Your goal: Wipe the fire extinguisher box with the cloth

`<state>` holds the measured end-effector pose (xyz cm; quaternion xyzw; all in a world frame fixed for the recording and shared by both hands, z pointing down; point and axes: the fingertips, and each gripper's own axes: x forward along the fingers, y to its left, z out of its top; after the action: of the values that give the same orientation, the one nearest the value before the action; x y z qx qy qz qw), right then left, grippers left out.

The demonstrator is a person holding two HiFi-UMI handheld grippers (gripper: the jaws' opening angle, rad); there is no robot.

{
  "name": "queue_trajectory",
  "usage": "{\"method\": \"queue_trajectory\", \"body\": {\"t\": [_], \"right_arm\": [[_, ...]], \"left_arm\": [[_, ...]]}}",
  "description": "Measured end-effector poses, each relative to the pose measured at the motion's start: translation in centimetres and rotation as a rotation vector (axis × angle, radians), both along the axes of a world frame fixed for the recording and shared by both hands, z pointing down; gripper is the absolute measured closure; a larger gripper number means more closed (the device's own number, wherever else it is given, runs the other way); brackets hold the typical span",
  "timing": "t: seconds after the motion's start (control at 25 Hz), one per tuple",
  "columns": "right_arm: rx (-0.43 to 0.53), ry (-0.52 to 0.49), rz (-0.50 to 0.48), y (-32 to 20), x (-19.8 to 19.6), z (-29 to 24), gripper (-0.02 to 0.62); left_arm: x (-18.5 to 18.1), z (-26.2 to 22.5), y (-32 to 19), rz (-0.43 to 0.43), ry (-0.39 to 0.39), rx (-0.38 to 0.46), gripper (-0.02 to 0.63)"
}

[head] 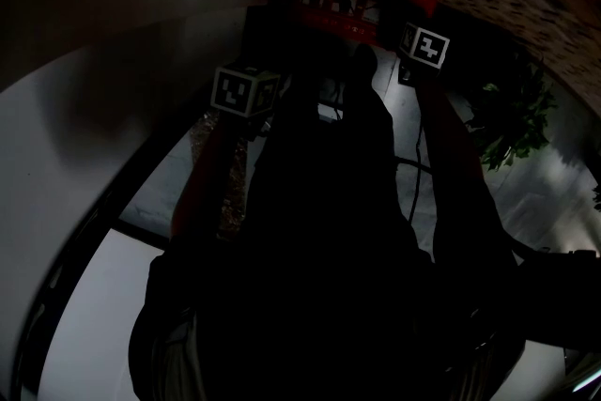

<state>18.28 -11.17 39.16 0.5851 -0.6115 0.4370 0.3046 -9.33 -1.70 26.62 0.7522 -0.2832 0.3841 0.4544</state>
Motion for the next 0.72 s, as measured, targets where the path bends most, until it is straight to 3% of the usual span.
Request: {"method": "queue_trajectory", "body": {"t": [0.28, 0.72], "right_arm": [[-0.025, -0.021, -0.077, -1.8, -4.8, 0.3, 0.469], [-0.037, -0.034, -0.103, -2.1, -7.6, 0.5, 0.469]], "left_arm": [[-1.5, -0.1, 0.1, -0.027, -0.009, -0.001, 0.603], [-2.6, 0.0, 0.4, -0.043, -0.007, -0.008, 0.603]]}}
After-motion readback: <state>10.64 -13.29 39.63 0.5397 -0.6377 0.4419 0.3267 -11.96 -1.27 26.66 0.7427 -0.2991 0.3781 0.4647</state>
